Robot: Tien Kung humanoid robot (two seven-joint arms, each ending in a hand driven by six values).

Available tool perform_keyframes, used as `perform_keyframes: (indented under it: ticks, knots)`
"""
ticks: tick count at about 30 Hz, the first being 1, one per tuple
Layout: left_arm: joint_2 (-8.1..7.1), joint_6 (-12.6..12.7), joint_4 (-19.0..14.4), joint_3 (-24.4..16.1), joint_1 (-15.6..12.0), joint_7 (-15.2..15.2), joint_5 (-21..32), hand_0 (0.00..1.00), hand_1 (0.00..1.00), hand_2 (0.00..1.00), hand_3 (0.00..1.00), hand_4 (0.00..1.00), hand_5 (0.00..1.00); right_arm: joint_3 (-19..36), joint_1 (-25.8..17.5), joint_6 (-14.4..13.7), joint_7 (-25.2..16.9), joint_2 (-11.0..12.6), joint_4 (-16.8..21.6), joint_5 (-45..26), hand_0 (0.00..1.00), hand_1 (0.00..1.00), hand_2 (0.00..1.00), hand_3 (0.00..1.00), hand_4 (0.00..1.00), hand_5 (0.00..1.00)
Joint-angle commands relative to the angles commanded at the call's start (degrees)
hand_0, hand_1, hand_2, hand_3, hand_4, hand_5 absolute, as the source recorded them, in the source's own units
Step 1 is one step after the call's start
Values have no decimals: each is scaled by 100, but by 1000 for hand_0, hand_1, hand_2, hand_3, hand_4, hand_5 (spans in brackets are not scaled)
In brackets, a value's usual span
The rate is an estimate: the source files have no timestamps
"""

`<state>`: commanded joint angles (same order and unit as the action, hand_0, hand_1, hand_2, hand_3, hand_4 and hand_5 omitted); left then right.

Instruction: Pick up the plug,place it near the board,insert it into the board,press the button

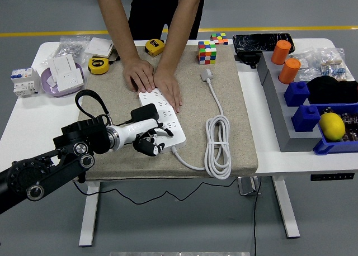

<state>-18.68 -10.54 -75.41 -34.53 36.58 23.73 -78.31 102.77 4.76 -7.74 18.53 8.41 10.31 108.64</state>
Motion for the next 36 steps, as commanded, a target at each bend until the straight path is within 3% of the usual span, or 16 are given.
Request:
perform_keyframes:
  ticks: [20, 30, 36]
  knots:
    - [31, -42, 132, 20, -25, 29, 47, 99, 25, 169, 815, 406, 33, 20, -29, 5, 0, -1, 0, 43, 967, 677, 604, 586, 998, 699]
    - [83, 4, 361, 45, 2, -23, 102, 100, 25, 169, 816, 406, 32, 16, -28, 7, -1, -1, 0, 44, 967, 676, 605, 586, 998, 699]
    - [59, 38, 192, -105, -22, -35, -59, 102, 25, 165, 809, 404, 33, 24, -26, 5, 2, 7, 0, 39, 966, 676, 604, 585, 998, 699]
